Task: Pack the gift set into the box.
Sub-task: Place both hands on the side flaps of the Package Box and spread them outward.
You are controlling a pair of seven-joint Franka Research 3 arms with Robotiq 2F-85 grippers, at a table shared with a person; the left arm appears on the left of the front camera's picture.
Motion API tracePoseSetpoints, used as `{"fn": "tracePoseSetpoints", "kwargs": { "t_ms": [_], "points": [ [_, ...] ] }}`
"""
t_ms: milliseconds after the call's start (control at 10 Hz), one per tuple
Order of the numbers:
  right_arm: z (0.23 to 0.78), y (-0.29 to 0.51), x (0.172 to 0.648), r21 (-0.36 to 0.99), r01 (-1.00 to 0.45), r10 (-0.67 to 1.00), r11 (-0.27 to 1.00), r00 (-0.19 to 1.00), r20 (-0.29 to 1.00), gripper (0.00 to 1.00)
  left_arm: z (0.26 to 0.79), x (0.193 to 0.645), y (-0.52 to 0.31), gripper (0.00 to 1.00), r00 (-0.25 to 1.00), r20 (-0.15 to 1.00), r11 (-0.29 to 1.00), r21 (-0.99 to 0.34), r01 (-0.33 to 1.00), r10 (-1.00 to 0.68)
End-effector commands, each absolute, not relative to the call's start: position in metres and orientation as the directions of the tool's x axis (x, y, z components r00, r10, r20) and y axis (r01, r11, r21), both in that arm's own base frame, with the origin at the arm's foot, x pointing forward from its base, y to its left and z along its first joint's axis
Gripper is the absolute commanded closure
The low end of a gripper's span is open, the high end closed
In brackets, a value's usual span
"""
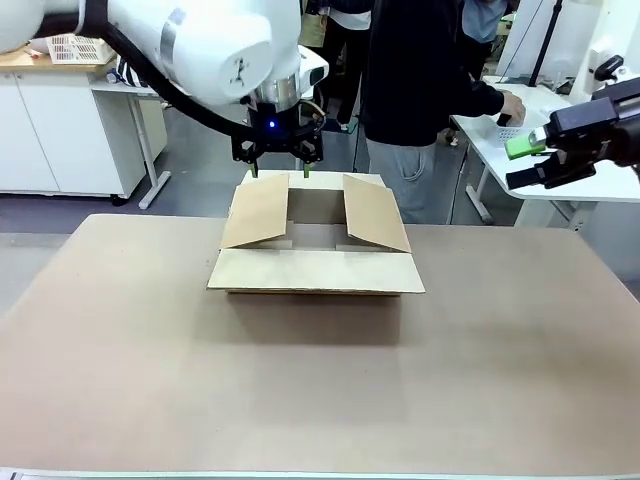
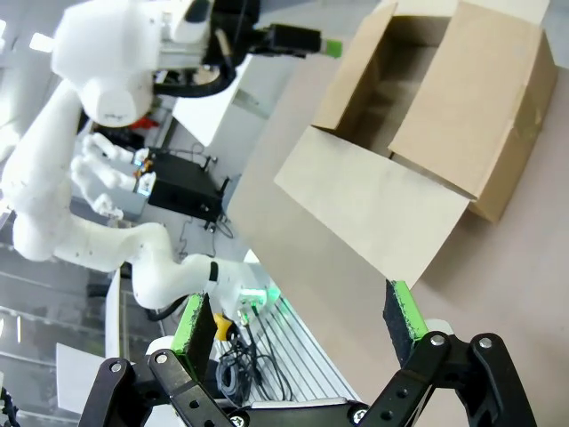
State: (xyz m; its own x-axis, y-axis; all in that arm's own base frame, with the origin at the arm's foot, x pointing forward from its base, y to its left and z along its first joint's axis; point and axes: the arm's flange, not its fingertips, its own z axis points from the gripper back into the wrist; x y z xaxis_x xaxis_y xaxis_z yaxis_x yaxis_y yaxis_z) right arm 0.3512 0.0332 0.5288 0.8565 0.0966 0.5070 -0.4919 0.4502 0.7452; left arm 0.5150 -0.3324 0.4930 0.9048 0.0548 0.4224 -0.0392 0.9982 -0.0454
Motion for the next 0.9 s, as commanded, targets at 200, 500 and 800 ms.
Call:
{"fn": "tracePoseSetpoints", "kwargs": {
  "t_ms": [200, 500, 800],
  "points": [
    [0.528, 0.035, 0.353, 0.738, -0.519, 0.097, 0.431, 0.84, 0.534, 0.0, 0.442, 0.521, -0.371, 0.0, 0.848, 0.515, 0.98, 0.07, -0.187, 0.125],
    [0.528, 0.035, 0.353, 0.738, -0.519, 0.097, 0.431, 0.84, 0.534, 0.0, 0.422, 0.541, -0.374, 0.0, 0.909, 0.414, 0.96, 0.233, -0.157, 0.048],
    [0.528, 0.035, 0.353, 0.738, -0.519, 0.097, 0.431, 0.84, 0.534, 0.0, 0.411, 0.545, -0.377, 0.0, 0.931, 0.365, 0.94, 0.321, -0.116, -0.01]
  ]
}}
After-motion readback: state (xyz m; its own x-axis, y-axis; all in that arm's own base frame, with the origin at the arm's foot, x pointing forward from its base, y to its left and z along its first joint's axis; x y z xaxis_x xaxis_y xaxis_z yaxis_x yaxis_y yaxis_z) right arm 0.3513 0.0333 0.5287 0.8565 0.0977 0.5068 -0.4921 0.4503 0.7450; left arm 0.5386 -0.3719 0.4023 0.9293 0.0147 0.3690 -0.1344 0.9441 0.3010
